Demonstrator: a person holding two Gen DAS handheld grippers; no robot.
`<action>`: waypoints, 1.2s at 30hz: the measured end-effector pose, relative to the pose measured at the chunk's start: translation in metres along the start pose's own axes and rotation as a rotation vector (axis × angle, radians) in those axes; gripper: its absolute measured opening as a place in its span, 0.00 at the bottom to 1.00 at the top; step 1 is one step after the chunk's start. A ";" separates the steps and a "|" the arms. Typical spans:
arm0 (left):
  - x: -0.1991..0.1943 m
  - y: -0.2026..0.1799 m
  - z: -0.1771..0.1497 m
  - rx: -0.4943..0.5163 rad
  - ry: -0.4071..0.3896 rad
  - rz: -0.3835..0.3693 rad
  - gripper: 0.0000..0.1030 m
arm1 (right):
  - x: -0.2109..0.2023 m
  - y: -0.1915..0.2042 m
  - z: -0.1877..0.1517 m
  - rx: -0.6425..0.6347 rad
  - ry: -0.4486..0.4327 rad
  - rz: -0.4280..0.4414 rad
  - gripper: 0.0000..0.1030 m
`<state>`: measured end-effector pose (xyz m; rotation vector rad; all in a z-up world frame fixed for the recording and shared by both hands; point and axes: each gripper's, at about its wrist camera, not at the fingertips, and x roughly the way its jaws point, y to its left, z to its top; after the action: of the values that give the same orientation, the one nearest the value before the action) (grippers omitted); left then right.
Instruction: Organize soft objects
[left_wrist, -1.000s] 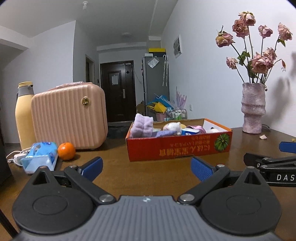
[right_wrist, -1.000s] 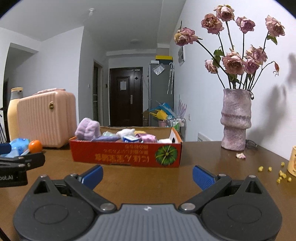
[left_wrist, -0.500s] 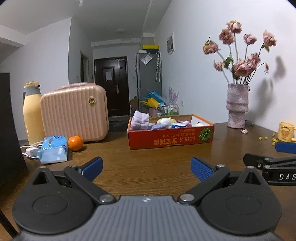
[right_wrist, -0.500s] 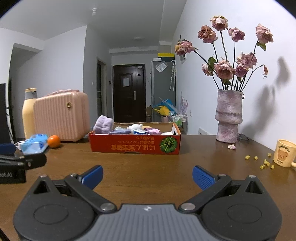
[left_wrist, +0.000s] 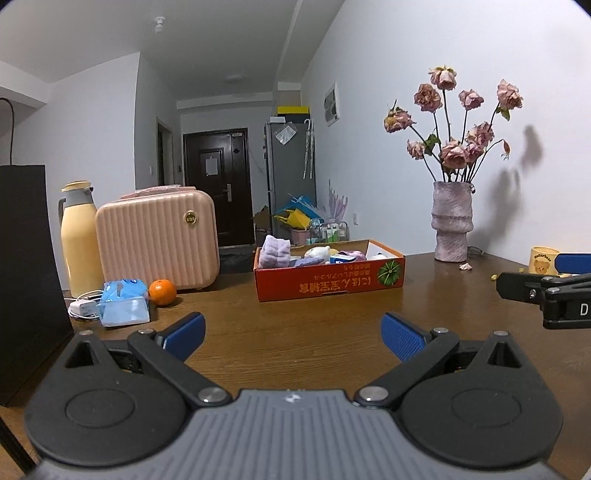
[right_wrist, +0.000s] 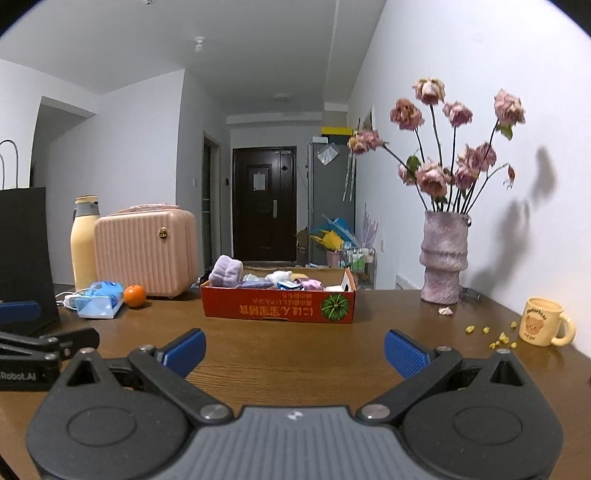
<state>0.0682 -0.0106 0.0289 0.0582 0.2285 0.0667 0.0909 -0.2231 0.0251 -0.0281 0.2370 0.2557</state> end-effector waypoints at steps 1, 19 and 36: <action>-0.003 0.000 0.000 0.000 -0.007 0.001 1.00 | -0.004 0.001 0.000 -0.005 -0.003 -0.002 1.00; -0.029 -0.010 -0.001 0.023 -0.071 -0.006 1.00 | -0.035 0.002 0.000 -0.004 -0.015 -0.034 1.00; -0.033 -0.009 -0.003 0.023 -0.079 0.003 1.00 | -0.039 0.005 0.000 -0.010 -0.024 -0.025 1.00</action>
<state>0.0358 -0.0216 0.0323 0.0843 0.1503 0.0647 0.0527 -0.2277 0.0348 -0.0377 0.2111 0.2324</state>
